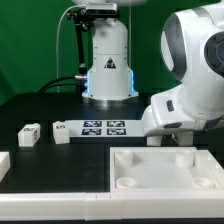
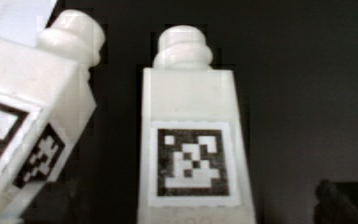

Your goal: Assemble one leg

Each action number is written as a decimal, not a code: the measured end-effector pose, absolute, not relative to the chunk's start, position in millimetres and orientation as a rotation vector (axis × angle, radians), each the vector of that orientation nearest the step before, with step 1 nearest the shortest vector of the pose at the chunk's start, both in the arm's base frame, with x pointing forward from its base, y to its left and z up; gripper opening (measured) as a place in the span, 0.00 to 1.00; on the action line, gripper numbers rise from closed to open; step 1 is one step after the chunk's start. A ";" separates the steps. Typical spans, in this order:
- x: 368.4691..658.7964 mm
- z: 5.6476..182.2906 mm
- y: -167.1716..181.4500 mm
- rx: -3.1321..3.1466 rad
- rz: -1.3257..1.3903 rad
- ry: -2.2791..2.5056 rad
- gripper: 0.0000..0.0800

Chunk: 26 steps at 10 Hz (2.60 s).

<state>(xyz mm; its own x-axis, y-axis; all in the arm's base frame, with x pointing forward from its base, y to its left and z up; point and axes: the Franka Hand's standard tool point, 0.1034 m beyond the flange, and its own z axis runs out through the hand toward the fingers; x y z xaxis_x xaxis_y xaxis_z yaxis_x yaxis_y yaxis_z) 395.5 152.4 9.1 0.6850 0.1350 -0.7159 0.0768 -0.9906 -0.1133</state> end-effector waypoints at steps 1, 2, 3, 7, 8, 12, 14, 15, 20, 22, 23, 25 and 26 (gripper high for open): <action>394.9 8.3 152.7 -2.816 1.203 -0.178 0.81; 394.7 7.6 153.7 -2.817 1.198 -0.180 0.81; 394.3 7.3 154.0 -2.817 1.200 -0.182 0.66; 394.2 6.9 154.3 -2.816 1.200 -0.185 0.36; 394.1 6.9 154.5 -2.816 1.200 -0.185 0.36; 395.7 44.0 145.3 -2.772 1.282 -0.226 0.36; 402.3 71.6 138.7 -2.751 1.326 -0.228 0.36; 405.9 82.3 136.6 -2.752 1.324 -0.226 0.36; 422.8 78.9 137.3 -2.876 1.020 -0.208 0.36; 427.2 79.0 134.2 -2.973 0.705 -0.195 0.37; 427.6 79.7 132.0 -2.996 0.607 -0.192 0.37; 453.7 96.9 116.6 -3.037 0.294 -0.196 0.37; 462.3 106.7 106.8 -3.047 0.191 -0.169 0.37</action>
Offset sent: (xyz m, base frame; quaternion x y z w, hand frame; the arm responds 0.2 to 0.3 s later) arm -0.0002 0.0030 -0.0058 -0.0014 0.0047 0.0008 1.0000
